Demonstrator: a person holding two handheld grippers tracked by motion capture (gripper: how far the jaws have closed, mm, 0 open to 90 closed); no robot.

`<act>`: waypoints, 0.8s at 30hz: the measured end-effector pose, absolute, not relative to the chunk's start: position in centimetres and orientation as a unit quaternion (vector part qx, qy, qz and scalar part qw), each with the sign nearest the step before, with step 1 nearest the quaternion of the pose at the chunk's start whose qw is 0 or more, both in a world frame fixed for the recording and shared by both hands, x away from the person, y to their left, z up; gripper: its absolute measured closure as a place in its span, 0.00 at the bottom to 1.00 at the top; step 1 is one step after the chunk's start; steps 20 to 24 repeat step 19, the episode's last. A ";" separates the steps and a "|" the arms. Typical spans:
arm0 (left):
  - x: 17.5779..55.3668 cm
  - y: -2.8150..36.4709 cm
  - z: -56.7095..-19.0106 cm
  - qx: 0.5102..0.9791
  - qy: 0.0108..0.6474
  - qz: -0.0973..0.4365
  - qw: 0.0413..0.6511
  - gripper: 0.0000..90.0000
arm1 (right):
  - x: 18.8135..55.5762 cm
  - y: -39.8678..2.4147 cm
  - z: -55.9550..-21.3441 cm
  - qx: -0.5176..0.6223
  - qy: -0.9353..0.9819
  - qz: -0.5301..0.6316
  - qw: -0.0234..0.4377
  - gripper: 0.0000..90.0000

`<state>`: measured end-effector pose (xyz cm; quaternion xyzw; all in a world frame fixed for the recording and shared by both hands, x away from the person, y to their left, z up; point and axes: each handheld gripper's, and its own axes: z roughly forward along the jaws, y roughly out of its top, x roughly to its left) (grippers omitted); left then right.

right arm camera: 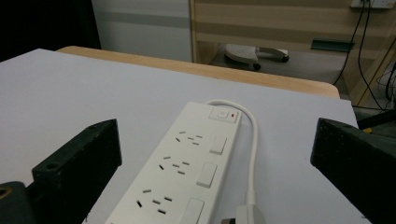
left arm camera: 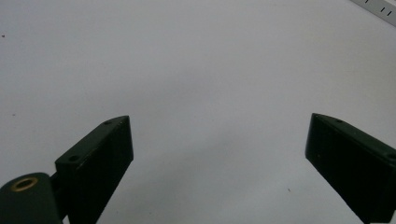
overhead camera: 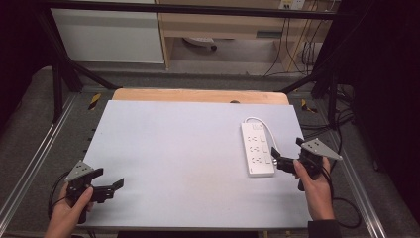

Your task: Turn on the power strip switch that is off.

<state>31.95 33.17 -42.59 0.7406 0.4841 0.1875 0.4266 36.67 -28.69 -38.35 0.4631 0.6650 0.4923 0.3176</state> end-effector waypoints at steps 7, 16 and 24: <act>31.9 33.2 -42.6 0.740 0.484 0.187 0.427 0.09 | 35.8 -30.0 -40.2 0.468 0.663 0.492 0.314 0.03; 31.9 33.2 -42.6 0.741 0.484 0.187 0.427 0.09 | 34.8 -31.3 -44.3 0.487 0.695 0.448 0.282 0.04; 31.9 33.1 -42.6 0.741 0.483 0.187 0.428 0.09 | 34.8 -31.3 -45.2 0.495 0.709 0.425 0.267 0.04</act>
